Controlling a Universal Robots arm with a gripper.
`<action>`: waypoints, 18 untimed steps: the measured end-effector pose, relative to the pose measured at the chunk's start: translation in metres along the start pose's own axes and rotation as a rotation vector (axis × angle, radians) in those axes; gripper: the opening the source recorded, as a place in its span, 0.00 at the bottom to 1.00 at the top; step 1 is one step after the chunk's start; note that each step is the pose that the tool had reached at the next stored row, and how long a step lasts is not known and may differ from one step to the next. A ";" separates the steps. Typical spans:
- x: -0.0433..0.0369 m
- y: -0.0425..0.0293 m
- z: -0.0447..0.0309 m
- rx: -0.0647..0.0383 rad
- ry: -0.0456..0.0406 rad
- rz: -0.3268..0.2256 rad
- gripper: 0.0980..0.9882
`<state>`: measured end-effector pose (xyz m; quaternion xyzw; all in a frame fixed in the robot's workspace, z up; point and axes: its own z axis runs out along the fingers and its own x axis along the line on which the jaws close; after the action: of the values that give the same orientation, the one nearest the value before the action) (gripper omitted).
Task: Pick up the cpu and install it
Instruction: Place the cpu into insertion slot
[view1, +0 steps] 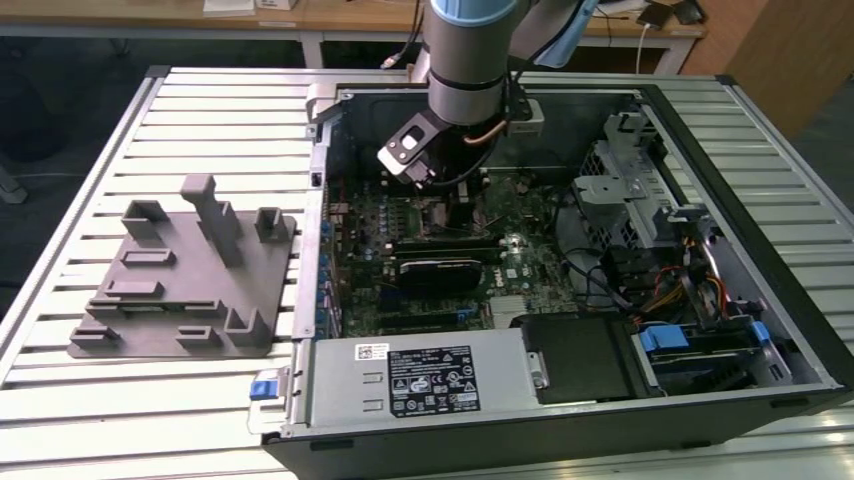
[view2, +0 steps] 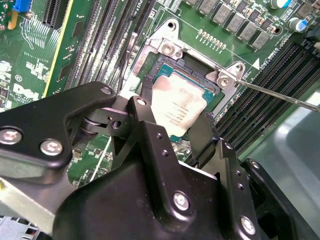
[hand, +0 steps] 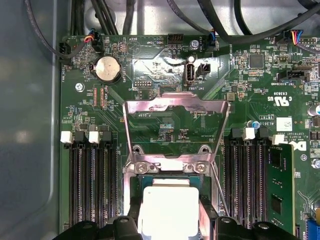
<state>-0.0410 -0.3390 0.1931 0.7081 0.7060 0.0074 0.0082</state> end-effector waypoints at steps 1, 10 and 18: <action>0.0000 0.0000 0.0000 0.000 0.0000 0.000 0.48; 0.0000 0.0000 -0.0013 0.000 0.0004 0.000 0.48; 0.0000 -0.0003 -0.0014 0.000 0.0001 0.000 0.48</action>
<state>-0.0413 -0.3390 0.1945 0.7081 0.7060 0.0076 0.0083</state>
